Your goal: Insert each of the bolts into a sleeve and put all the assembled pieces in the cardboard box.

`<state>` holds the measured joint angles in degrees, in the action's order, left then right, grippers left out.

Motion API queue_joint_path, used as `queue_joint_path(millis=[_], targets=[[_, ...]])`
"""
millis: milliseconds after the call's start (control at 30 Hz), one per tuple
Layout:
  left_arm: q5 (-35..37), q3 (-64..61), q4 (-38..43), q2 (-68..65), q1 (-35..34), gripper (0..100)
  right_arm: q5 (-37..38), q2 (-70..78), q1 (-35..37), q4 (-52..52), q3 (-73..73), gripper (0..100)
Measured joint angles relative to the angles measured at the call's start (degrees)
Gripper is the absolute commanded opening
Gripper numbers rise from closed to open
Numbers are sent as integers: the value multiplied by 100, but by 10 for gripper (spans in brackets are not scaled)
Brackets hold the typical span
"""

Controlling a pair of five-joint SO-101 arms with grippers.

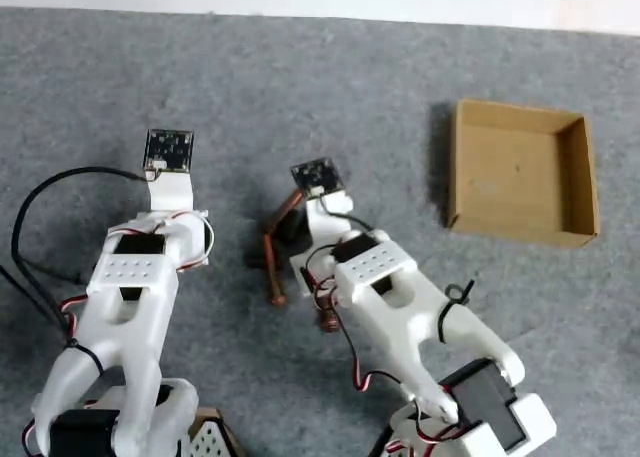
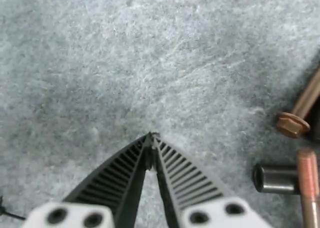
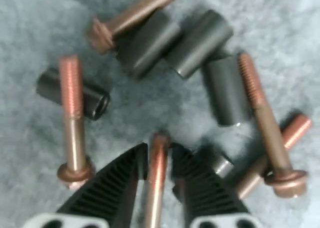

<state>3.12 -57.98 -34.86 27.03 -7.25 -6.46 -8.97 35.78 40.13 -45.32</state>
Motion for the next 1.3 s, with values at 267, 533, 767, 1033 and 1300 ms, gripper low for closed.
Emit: queue_joint_path(millis=[267,533,767,1033,1300], targets=[[0,0,0,0,0,7,0,-510,-18,554,176,145],[0,0,0,0,0,7,0,-1240,-185,571,-149,145],[0,0,0,0,0,7,0,-1240,-193,571,-448,145],[0,0,0,0,0,7,-193,-466,-563,519,-448,145],[0,0,0,0,0,7,-273,484,-624,571,-53,145]])
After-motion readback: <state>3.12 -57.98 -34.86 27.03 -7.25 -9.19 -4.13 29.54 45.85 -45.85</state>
